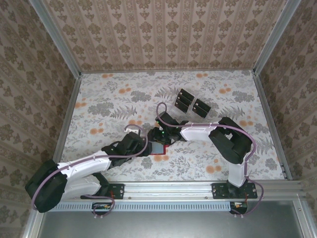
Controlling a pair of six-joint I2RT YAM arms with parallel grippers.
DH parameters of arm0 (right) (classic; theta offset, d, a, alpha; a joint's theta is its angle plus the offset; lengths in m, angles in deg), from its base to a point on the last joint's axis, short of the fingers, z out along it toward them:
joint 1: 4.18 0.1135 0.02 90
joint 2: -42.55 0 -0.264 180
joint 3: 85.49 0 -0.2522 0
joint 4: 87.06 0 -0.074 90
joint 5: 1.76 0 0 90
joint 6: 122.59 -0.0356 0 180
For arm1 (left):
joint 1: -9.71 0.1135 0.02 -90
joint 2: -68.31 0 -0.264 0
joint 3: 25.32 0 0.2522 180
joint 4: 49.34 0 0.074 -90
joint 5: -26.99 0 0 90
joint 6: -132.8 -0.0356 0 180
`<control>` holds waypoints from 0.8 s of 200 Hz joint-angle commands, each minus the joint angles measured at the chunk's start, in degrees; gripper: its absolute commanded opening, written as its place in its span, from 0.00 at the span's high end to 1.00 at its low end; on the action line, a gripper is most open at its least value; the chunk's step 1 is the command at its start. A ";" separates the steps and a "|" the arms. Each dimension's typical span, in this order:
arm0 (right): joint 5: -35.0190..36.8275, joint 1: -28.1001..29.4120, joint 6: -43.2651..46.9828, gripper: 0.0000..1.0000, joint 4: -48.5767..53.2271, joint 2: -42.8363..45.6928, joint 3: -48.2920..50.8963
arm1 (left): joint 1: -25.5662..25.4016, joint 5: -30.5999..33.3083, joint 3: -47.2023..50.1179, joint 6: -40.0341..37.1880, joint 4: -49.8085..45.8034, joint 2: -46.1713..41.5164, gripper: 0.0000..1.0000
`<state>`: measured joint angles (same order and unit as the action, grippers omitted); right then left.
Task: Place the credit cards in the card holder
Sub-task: Flip over the card slot on the card holder.
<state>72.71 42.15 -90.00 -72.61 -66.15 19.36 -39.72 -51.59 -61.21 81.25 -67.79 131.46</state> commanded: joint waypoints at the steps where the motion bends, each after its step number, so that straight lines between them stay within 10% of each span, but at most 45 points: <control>1: -0.20 -0.11 -1.18 0.51 1.32 -1.43 1.46 | -0.63 0.96 -0.87 -2.13 1.92 1.65 0.00; 160: 0.10 -2.16 -0.20 0.50 1.55 4.56 2.91 | -3.34 9.13 -3.62 0.05 -2.30 11.85 0.00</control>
<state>71.75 41.12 -91.11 -73.42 -64.99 20.83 -42.81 -45.56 -63.94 79.42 -66.10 142.43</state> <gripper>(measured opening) 0.497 0.997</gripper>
